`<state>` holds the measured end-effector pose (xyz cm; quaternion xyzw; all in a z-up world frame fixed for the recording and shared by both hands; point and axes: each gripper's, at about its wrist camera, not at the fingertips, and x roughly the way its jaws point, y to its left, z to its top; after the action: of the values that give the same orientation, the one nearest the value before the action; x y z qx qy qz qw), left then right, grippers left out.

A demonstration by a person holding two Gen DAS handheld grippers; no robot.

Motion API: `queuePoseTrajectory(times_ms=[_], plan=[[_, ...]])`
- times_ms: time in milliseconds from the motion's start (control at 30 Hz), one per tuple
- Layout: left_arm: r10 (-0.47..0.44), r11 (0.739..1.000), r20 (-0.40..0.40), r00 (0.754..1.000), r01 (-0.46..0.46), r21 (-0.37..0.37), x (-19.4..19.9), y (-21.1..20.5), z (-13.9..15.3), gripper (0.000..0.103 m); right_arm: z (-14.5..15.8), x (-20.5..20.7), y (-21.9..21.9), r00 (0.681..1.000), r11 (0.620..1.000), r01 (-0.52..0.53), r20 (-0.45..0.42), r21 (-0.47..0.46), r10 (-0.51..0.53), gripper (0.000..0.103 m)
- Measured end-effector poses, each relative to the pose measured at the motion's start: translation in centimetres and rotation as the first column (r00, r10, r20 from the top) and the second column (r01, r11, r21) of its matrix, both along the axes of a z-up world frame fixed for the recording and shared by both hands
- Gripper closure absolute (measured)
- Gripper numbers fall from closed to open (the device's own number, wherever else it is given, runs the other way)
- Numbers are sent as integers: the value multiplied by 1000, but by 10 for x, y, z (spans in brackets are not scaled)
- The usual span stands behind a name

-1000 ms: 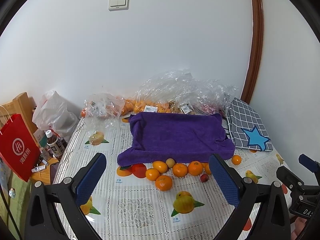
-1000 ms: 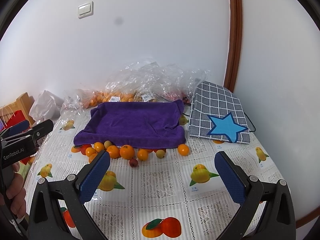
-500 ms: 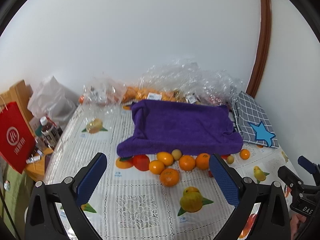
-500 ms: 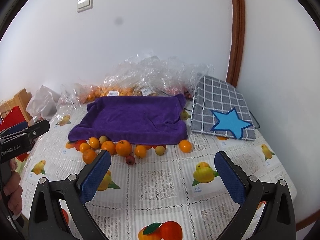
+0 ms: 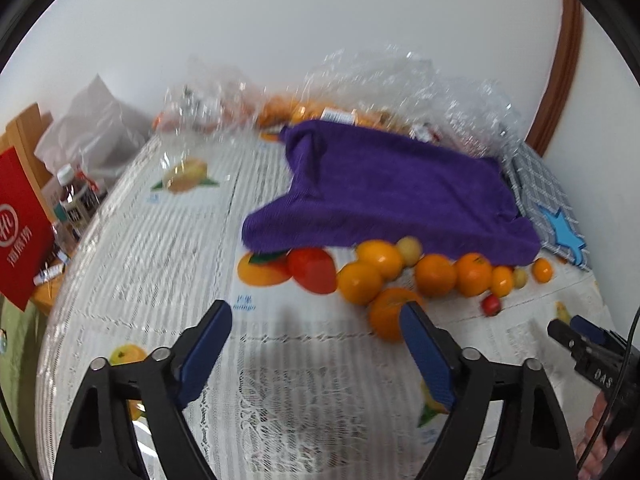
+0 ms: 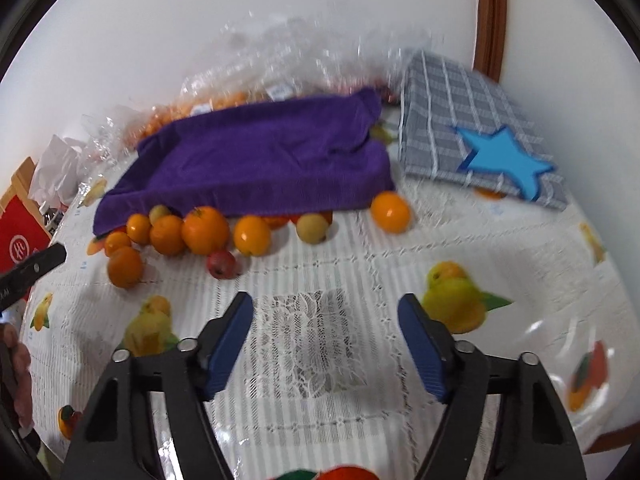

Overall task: Organize fruits
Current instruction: 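Grasp a small yellow fruit with the right tool while the left tool grasps a tangerine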

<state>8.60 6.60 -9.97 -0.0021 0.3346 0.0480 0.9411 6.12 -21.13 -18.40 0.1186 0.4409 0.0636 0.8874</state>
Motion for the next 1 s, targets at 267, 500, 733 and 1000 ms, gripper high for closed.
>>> queuePoseTrajectory(times_ms=[267,500,733,1000], plan=[[-40,998,-120,992,34,-59,-2,18,-32,32,-19,37,9,999,999,-43,25,17,42,54],[-80,995,-270,960,60,-82,-11,16,-39,32,-27,65,12,998,998,-57,27,41,56,55],[-102,990,-227,968,77,-120,-5,13,-43,33,-31,77,11,998,996,-64,32,58,62,77],[-126,986,-191,973,101,-134,-1,0,-44,33,-28,67,4,994,993,-79,79,84,72,77]])
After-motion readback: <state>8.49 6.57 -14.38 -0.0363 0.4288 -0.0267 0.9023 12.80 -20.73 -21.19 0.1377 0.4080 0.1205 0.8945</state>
